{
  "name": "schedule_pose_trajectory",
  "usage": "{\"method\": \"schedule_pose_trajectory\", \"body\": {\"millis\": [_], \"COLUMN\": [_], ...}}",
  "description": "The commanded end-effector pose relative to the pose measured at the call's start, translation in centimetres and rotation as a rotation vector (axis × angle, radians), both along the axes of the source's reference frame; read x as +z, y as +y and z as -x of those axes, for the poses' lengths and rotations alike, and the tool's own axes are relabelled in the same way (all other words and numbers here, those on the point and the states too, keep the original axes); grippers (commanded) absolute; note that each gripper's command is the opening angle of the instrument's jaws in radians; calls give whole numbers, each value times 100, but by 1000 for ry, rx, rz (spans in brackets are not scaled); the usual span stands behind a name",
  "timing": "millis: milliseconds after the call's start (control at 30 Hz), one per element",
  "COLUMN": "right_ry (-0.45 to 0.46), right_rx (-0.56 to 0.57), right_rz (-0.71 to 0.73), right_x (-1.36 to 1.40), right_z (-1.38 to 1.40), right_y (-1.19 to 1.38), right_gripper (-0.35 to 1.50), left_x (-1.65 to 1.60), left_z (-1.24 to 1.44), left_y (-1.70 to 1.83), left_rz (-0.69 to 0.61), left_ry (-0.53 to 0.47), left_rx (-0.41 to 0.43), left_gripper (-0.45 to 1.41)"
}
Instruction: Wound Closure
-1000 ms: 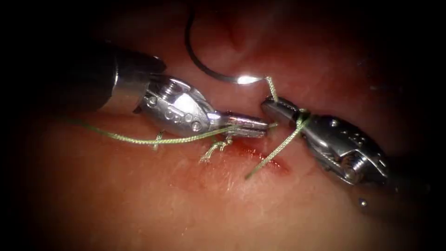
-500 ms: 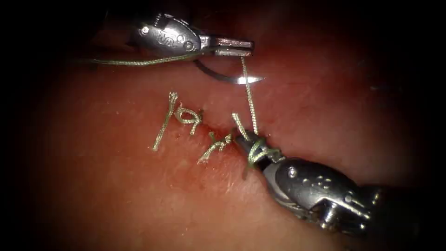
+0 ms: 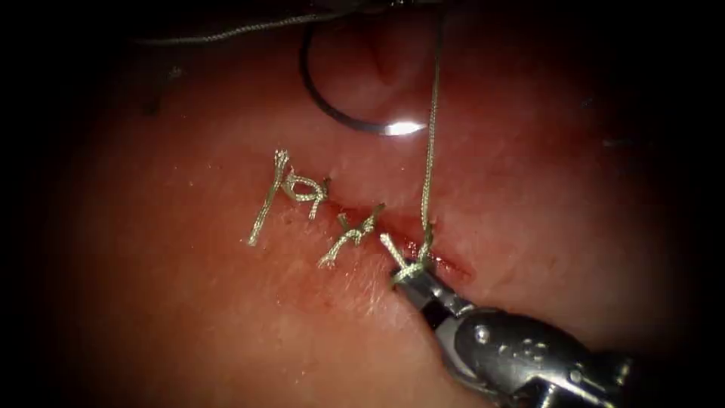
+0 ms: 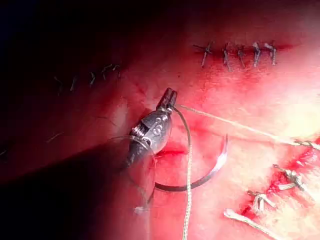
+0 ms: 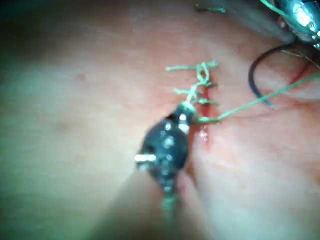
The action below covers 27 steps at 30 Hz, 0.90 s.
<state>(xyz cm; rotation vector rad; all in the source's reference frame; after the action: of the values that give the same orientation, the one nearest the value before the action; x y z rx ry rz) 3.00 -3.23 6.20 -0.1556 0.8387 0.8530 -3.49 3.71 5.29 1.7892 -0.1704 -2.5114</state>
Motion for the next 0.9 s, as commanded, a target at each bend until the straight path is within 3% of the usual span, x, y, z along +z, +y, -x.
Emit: {"method": "schedule_pose_trajectory", "body": {"millis": [33, 233, 667, 900], "right_ry": [0, -1, 37, 25], "right_rx": [-3, -27, -137, -193], "right_rz": [-2, -14, -19, -26], "right_x": [5, -1, -10, -7], "right_z": [-10, -16, -28, -36], "right_y": [-9, -28, -50, -64], "right_gripper": [-35, -35, -35, -35], "left_x": [10, 36, 61, 70], "left_z": [7, 21, 60, 62], "left_y": [7, 32, 93, 90], "left_rz": [4, 11, 8, 16], "left_ry": [2, 20, 45, 46], "left_rx": [0, -15, -62, -56], "left_gripper": [-45, -45, -45, -45]}}
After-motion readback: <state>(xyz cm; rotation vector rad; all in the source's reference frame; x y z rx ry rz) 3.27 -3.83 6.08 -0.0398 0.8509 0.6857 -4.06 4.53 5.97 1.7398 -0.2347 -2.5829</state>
